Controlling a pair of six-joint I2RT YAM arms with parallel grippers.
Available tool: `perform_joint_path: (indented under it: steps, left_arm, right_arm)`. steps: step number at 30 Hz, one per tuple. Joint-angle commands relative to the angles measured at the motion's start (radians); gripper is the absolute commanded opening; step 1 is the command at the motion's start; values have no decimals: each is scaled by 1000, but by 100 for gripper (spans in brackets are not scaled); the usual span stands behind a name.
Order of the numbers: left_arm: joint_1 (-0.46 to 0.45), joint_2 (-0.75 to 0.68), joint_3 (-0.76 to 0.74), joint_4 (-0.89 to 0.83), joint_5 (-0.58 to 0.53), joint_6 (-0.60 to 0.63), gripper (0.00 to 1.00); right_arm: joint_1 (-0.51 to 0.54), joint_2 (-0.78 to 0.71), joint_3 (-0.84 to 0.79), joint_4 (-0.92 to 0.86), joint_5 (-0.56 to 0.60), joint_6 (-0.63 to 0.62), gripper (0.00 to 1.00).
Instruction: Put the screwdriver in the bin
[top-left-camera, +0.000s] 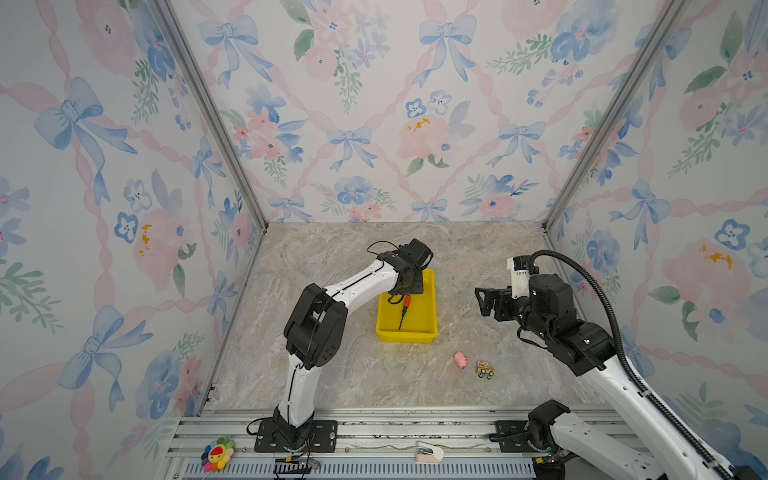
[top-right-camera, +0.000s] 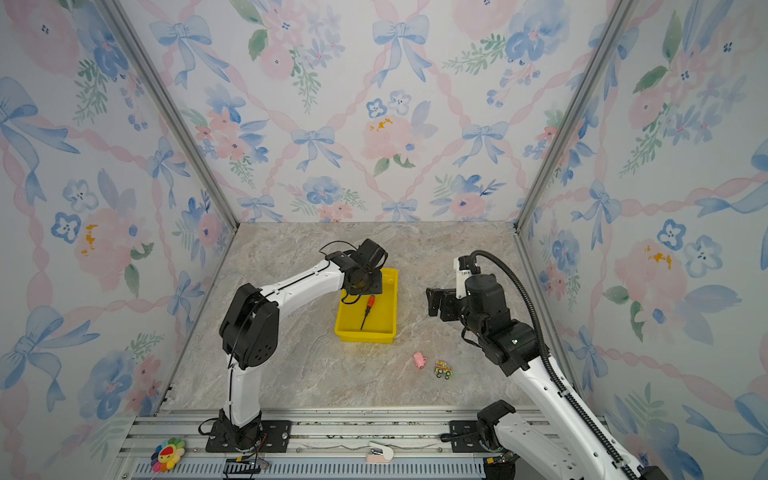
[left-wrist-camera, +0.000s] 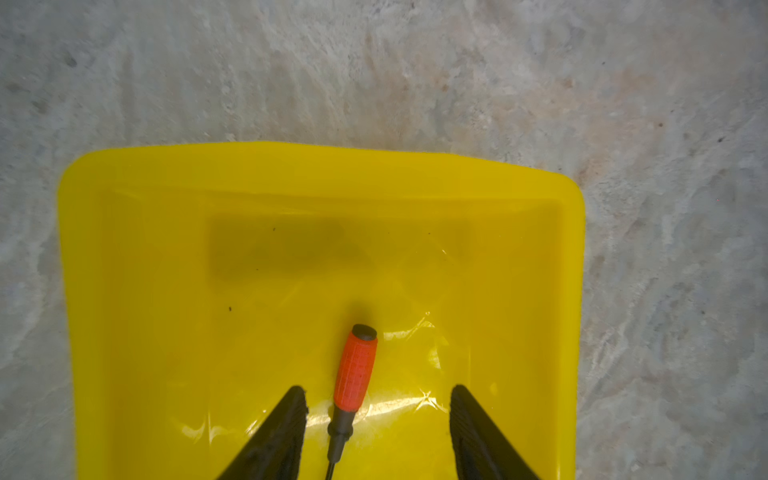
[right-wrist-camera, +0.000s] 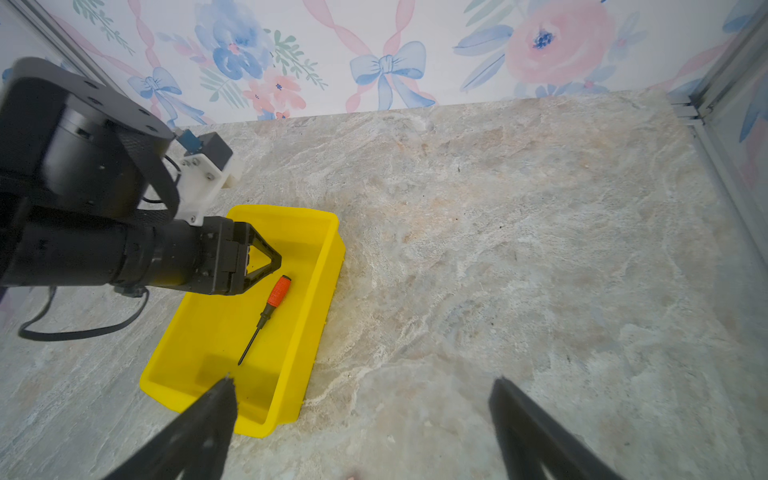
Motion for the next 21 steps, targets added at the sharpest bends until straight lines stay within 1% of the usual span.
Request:
perform_joint_path:
  steps: [1, 5, 6, 8, 11, 13, 15, 17, 21]
  left_arm:
    - [11, -73, -42, -24, 32, 35, 61]
    - [24, -148, -82, -24, 37, 53, 64]
    - [28, -168, -90, -24, 29, 61, 67]
    - [34, -205, -105, -24, 25, 84, 69]
    - [46, -269, -141, -24, 16, 121, 81]
    - [60, -317, -172, -23, 3, 140, 89]
    - [83, -373, -214, -20, -19, 166, 97]
    - [110, -413, -259, -21, -49, 203, 97]
    - [209, -504, -364, 10, -75, 262, 97]
  right_arm:
    - [-9, -2, 6, 3, 43, -13, 97]
    - [-10, 18, 18, -19, 63, -3, 97]
    - [-9, 20, 17, -16, 60, -5, 97]
    - [-11, 27, 25, -30, 65, -5, 97]
    - [-17, 26, 33, -53, 98, 7, 97]
    - [-35, 14, 18, -48, 111, 19, 97]
    - [-60, -9, 5, -51, 150, 37, 97]
    - [-81, -49, -26, -28, 150, 29, 97]
    - [-146, -97, -48, -42, 135, 32, 97]
